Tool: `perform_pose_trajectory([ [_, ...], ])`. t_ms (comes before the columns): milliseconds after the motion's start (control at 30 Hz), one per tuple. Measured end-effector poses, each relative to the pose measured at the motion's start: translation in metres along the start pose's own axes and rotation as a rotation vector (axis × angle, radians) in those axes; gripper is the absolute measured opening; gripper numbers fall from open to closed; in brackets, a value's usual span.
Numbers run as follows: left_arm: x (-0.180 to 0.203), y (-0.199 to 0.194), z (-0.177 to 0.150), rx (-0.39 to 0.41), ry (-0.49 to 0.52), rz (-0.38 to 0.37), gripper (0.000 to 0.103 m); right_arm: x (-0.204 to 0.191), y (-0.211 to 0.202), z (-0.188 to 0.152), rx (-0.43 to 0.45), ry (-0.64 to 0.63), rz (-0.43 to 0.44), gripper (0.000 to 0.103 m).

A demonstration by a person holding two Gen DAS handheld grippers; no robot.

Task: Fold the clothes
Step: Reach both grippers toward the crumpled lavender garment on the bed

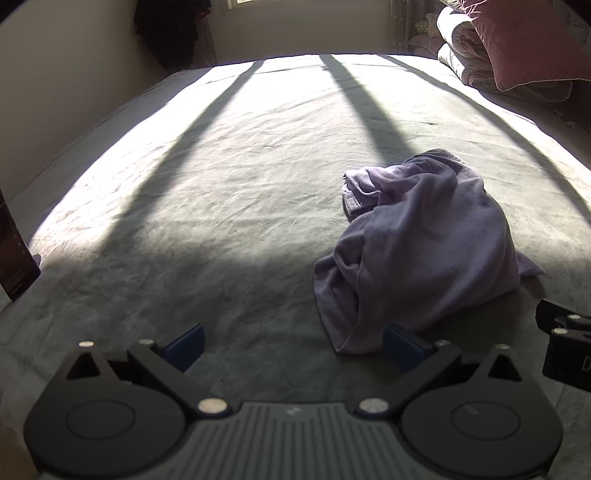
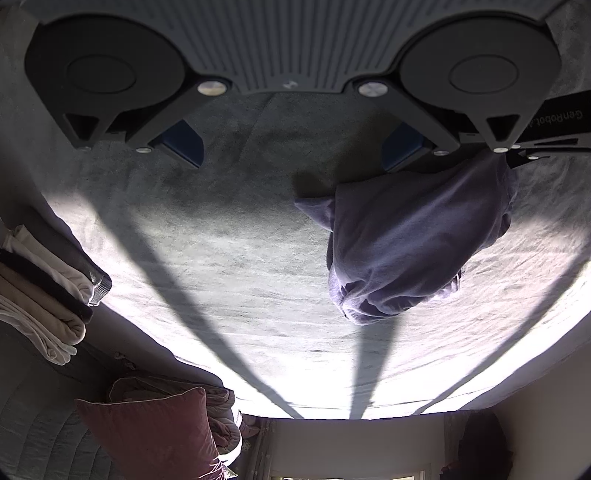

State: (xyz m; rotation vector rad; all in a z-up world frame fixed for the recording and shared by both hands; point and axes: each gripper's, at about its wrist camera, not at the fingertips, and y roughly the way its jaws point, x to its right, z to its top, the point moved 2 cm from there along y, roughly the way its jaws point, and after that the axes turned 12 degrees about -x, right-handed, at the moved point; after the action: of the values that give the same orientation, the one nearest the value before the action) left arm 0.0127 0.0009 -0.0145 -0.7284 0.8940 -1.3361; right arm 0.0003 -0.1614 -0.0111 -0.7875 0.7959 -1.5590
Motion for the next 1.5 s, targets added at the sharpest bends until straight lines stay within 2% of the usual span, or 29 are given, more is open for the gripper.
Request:
perform_pose_trajectory([
  [733,-0.017,0.005,0.002,-0.021,0.0,-0.013,0.102,-0.015,0.0,0.003,-0.001,0.014,-0.02,0.103],
  [933,-0.039,0.012,0.022,-0.036,-0.016,-0.078,0.102,-0.017,0.008,0.01,-0.043,-0.003,0.059,0.103],
  [1033,-0.049,0.019,0.028,-0.038,-0.014,-0.131,0.103,-0.018,0.011,0.015,-0.052,-0.001,0.12,0.103],
  [1133,-0.054,0.028,0.035,-0.048,-0.007,-0.15,0.103,-0.017,0.015,0.021,-0.065,0.02,0.187,0.103],
  [1267,-0.058,0.038,0.041,-0.05,0.004,-0.146,0.103,-0.029,0.021,0.033,-0.101,0.006,0.264,0.089],
  [1500,-0.067,0.047,0.044,-0.083,0.03,-0.158,0.103,-0.043,0.025,0.054,-0.096,-0.014,0.301,0.072],
])
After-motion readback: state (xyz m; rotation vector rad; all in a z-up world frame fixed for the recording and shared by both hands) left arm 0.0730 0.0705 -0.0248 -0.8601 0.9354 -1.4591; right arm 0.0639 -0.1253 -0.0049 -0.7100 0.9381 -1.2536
